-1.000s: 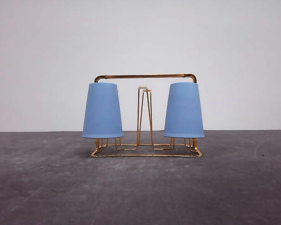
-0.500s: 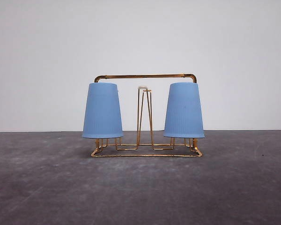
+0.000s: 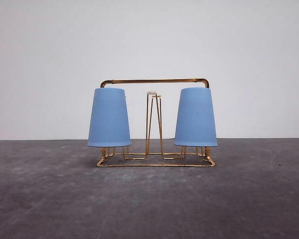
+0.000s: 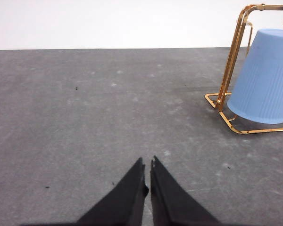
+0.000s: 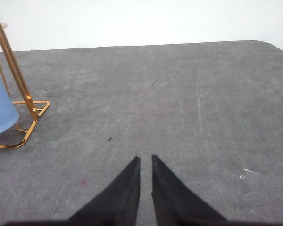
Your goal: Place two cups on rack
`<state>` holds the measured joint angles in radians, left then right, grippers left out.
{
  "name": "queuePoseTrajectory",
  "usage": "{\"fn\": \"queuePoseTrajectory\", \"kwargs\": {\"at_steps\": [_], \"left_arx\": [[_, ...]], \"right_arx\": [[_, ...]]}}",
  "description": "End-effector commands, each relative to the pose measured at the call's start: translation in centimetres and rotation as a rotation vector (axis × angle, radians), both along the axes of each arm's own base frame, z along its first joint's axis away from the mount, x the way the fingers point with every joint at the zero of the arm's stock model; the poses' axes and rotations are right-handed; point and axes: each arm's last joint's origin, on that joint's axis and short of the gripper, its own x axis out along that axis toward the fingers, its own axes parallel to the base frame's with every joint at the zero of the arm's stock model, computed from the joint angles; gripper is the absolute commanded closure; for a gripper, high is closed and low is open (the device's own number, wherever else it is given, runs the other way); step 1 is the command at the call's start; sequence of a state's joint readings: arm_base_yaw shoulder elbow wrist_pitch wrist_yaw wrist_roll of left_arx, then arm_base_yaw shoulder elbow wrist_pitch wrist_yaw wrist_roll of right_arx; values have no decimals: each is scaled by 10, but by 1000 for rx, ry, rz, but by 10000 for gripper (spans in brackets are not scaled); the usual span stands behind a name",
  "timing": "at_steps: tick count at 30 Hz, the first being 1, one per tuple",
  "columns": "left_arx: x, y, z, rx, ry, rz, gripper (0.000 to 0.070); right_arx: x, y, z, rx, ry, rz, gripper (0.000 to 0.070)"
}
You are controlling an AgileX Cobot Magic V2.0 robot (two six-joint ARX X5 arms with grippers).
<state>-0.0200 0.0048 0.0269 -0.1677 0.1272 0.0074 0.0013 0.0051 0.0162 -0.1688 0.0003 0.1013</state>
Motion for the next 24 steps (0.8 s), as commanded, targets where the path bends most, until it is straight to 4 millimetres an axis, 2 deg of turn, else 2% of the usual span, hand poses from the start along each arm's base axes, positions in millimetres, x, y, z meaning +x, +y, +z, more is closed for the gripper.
{"fn": "queuePoseTrajectory", "kwargs": {"at_steps": [1, 24], "left_arx": [[1, 0, -4, 7, 1, -1, 700], [1, 0, -4, 7, 1, -1, 700]], "right_arx": [[0, 0, 0, 0, -9, 0, 657], [0, 0, 0, 0, -9, 0, 657]]}}
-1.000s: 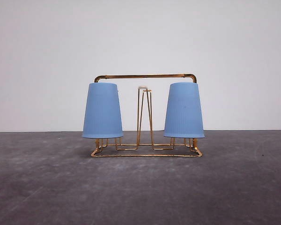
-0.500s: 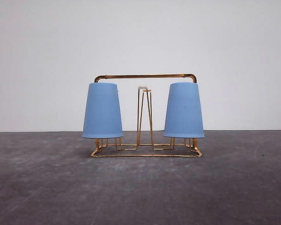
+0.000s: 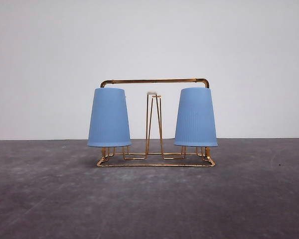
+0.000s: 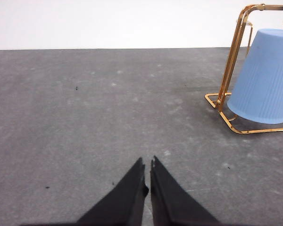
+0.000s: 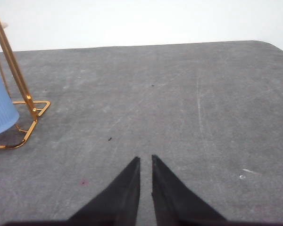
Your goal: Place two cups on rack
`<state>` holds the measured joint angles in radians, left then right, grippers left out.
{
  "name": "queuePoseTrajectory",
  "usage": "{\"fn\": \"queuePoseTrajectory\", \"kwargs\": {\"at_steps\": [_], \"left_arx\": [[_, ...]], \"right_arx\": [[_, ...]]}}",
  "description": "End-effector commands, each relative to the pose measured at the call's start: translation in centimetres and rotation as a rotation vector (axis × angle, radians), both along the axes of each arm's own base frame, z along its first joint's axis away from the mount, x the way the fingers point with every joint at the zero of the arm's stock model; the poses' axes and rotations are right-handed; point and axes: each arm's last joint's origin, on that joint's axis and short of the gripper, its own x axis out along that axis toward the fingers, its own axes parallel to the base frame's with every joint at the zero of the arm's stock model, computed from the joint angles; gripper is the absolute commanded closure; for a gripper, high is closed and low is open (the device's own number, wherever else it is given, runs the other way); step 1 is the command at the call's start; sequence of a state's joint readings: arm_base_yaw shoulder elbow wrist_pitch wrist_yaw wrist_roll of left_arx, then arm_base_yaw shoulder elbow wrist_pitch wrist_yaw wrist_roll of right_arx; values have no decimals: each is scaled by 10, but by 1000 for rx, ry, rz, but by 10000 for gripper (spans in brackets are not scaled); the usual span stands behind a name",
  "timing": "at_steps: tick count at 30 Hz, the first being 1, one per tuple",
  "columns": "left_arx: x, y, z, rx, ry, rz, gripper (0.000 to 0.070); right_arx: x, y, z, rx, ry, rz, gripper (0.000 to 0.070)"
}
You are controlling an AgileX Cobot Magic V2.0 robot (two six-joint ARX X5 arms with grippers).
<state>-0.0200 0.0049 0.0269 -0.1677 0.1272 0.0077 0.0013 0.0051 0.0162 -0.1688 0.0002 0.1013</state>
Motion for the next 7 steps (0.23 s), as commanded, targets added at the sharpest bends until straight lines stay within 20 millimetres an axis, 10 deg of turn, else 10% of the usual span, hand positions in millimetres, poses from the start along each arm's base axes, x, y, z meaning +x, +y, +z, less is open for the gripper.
{"fn": "queuePoseTrajectory", "kwargs": {"at_steps": [1, 7], "left_arx": [[1, 0, -4, 7, 1, -1, 700], [1, 0, -4, 7, 1, -1, 700]], "right_arx": [[0, 0, 0, 0, -9, 0, 657], [0, 0, 0, 0, -9, 0, 657]]}}
